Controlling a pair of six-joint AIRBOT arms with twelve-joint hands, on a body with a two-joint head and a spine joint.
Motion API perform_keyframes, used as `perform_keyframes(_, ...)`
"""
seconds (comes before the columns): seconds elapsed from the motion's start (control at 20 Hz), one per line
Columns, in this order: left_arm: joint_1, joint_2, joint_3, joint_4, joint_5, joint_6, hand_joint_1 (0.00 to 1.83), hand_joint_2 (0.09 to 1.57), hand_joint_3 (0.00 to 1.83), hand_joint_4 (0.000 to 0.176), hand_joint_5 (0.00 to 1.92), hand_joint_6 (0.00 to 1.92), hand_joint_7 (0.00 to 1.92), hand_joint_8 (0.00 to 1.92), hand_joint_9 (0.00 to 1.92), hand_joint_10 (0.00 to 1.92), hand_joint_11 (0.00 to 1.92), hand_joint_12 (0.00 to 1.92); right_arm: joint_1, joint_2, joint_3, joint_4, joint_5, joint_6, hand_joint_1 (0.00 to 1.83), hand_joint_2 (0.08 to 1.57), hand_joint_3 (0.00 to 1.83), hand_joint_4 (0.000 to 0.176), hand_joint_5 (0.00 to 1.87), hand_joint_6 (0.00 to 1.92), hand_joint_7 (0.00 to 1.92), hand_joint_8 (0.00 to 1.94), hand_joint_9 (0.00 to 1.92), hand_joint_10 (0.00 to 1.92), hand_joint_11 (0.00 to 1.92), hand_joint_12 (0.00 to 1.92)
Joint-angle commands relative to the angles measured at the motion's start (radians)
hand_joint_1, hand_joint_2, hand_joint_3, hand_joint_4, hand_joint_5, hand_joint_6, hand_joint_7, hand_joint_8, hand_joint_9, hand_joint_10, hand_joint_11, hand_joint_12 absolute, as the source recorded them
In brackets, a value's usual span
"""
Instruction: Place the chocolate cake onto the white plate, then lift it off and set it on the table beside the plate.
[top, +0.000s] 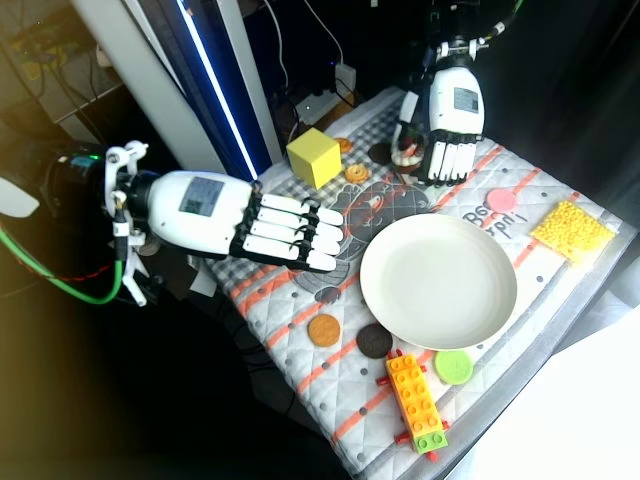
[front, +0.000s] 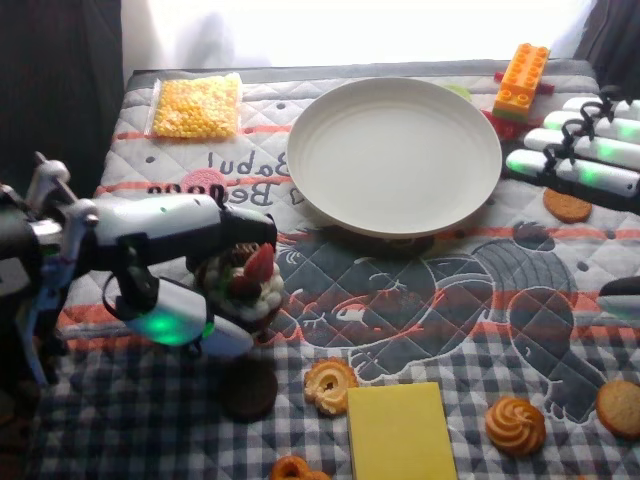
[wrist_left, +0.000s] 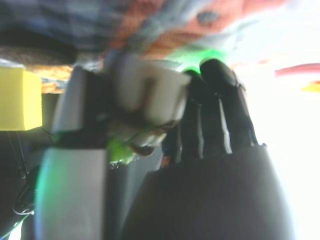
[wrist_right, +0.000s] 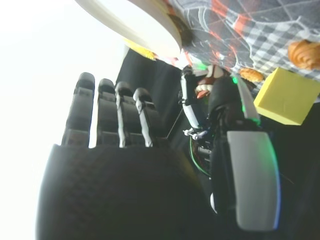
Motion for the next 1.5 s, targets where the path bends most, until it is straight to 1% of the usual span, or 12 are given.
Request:
perform_keyframes(0.0,-0.016,0.016,-0.008,-0.017,-0.143,-0.004,1.16,1.41,0.0,0.002,0.11,1.71,0.44,1.82,0.14,1.84,0.17,1.92,0.01,0.006,0.005,0.019,0.111,-0.003,0.57,1.24,0.0,0.0,0.0,0.0,0.0,0.0,0.0,0.0,0.0,0.23)
perform_keyframes(0.15,-0.059,0.031,-0.014,-0.019,-0.189,-0.004,0.99,1.44,0.0,0.022,0.39,1.79,0.46,1.82,0.24,1.78,0.25,1.92,0.01,0.006,0.005,0.021,0.111,-0.003,0.58,1.23,0.0,0.0,0.0,0.0,0.0,0.0,0.0,0.0,0.0,0.43)
perform_keyframes(0.25,-0.103,0.008,0.009,-0.031,-0.195,-0.004,1.0,1.39,0.0,0.0,0.51,1.69,0.21,1.46,0.32,1.58,0.36,1.79,0.01,0.006,0.005,0.022,0.111,-0.003,0.53,1.24,0.0,0.0,0.0,0.0,0.0,0.0,0.0,0.0,0.0,0.31)
perform_keyframes(0.4,-0.151,-0.068,0.074,-0.077,-0.202,-0.004,1.29,1.19,0.0,0.0,0.14,1.54,0.11,1.35,0.21,1.41,0.15,1.63,0.01,0.005,0.006,0.022,0.111,-0.003,0.56,1.24,0.0,0.0,0.0,0.0,0.0,0.0,0.0,0.0,0.0,0.11)
perform_keyframes(0.55,-0.194,-0.152,0.146,-0.115,-0.183,-0.004,1.33,1.16,0.0,0.0,0.07,1.62,0.0,1.8,0.13,1.9,0.23,1.91,0.01,0.003,0.007,0.022,0.111,-0.003,0.65,1.24,0.0,0.0,0.0,0.0,0.0,0.0,0.0,0.0,0.01,0.01)
perform_keyframes(0.7,-0.232,-0.247,0.233,-0.15,-0.132,-0.004,1.17,1.18,0.0,0.038,0.11,1.42,0.07,1.43,0.18,1.57,0.24,1.86,0.01,0.0,0.009,0.022,0.111,-0.003,0.66,1.24,0.0,0.0,0.0,0.0,0.0,0.0,0.0,0.0,0.0,0.0)
perform_keyframes(0.85,-0.26,-0.328,0.306,-0.171,-0.078,-0.004,1.26,1.13,0.0,0.0,0.24,1.43,0.17,1.36,0.25,1.5,0.22,1.83,0.01,-0.002,0.009,0.022,0.111,-0.003,0.71,1.24,0.0,0.0,0.0,0.0,0.0,0.0,0.0,0.0,0.0,0.0)
perform_keyframes(0.9,-0.263,-0.36,0.334,-0.181,-0.059,-0.005,1.3,1.1,0.0,0.0,0.26,1.42,0.17,1.48,0.29,1.64,0.27,1.87,0.01,-0.002,0.009,0.022,0.111,-0.003,0.71,1.24,0.0,0.0,0.0,0.0,0.0,0.0,0.0,0.0,0.0,0.0)
perform_keyframes(1.1,-0.253,-0.451,0.429,-0.241,0.002,-0.005,1.28,1.1,0.0,0.0,0.38,0.93,0.32,0.97,0.31,1.22,0.24,1.65,0.01,-0.004,0.011,0.022,0.111,-0.003,0.7,1.22,0.0,0.0,0.0,0.0,0.0,0.0,0.0,0.0,0.0,0.0)
perform_keyframes(1.25,-0.236,-0.466,0.443,-0.241,0.023,-0.004,1.17,1.09,0.0,0.0,0.32,0.96,0.26,0.87,0.2,1.14,0.09,1.59,0.01,-0.006,0.013,0.022,0.111,-0.003,0.65,1.22,0.0,0.0,0.0,0.0,0.0,0.0,0.0,0.0,0.0,0.0)
perform_keyframes(1.4,-0.222,-0.474,0.456,-0.251,0.034,-0.004,1.02,1.14,0.0,0.037,0.07,0.75,0.16,0.15,0.03,0.4,0.0,1.1,0.01,-0.008,0.013,0.022,0.112,-0.003,0.58,1.22,0.0,0.0,0.0,0.0,0.0,0.0,0.0,0.0,0.0,0.0)
perform_keyframes(1.45,-0.217,-0.474,0.457,-0.261,0.033,-0.004,0.84,1.14,0.0,0.066,0.01,0.33,0.02,0.01,0.0,0.04,0.0,0.41,0.01,-0.008,0.013,0.022,0.112,-0.003,0.56,1.22,0.0,0.0,0.0,0.0,0.0,0.0,0.0,0.0,0.0,0.0)
